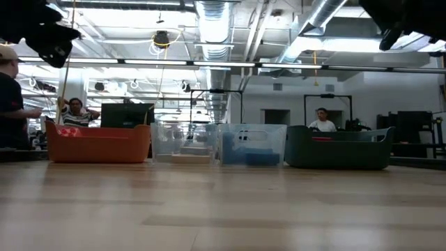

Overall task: Sort blocks
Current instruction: Return to Home Position

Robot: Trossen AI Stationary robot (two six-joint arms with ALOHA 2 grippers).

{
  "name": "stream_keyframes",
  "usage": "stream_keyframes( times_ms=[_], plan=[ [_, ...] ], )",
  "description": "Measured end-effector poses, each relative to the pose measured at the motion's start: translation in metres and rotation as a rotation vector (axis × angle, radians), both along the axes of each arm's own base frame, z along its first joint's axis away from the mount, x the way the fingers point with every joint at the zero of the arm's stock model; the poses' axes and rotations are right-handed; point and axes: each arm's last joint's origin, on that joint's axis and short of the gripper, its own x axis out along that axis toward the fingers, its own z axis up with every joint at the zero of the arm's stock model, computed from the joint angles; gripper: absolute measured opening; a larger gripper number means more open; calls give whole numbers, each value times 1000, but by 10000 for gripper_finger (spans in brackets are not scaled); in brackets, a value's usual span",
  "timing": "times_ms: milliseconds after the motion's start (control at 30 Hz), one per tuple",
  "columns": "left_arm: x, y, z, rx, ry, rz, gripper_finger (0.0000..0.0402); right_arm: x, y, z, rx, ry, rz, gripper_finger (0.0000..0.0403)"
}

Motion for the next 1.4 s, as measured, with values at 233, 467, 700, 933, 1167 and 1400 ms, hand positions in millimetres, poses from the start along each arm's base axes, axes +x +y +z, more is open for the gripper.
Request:
stream_keyframes(
  times_ms=[233,467,700,933,1167,1400],
  plan=[
    [-5,-1,-6,-32,61,-153,144,-11,-3,6,-44,-61,-48,119],
    [-9,3,-26,-65,261,-106,144,-11,-3,6,20,-77,-4,119],
    [-10,5,-29,-270,294,4,144,-7,-2,1,5,-6,1,118],
    [-10,5,-29,-257,296,2,144,0,0,-10,-33,116,1,118],
    [-10,5,-29,-256,296,2,144,6,2,-25,-86,285,1,118],
    [-10,5,-29,-255,296,2,144,10,3,-44,-150,488,1,118]
  ],
)
